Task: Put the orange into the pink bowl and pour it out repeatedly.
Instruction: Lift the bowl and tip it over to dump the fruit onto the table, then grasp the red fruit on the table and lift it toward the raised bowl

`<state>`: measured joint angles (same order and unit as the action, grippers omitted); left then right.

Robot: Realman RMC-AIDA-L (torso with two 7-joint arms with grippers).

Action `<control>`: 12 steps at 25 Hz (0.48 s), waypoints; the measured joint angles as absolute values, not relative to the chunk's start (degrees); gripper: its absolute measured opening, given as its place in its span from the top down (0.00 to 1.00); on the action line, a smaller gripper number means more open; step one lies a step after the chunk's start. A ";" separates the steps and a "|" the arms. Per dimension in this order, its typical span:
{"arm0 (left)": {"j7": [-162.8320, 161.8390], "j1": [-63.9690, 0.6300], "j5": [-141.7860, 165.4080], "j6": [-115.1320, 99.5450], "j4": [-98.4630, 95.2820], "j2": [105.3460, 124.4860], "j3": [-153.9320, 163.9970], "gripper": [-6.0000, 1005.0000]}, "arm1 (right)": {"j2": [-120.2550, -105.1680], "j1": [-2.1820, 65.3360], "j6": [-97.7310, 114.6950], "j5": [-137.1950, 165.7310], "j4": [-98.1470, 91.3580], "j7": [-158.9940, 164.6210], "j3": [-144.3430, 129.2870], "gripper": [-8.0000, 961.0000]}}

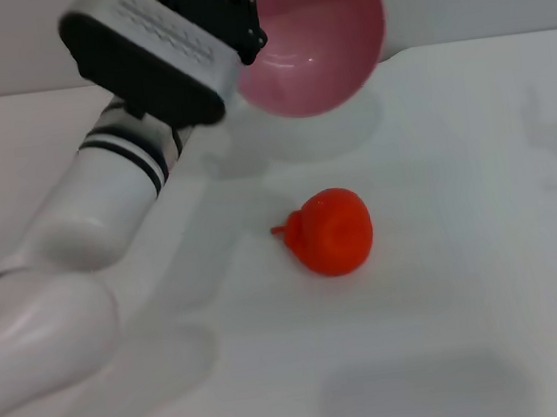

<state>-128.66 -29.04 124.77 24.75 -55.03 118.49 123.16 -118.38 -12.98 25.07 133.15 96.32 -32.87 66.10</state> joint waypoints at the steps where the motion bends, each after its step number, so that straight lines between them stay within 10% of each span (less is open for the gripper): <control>1: -131.19 -29.02 124.69 21.50 -56.18 118.33 121.32 0.95 | -118.39 -13.07 25.05 133.15 96.32 -32.87 66.09 0.48; 12: -134.03 -29.08 121.06 -12.58 -66.91 118.21 100.95 0.95 | -118.39 -13.08 23.22 132.83 94.91 -32.87 66.65 0.48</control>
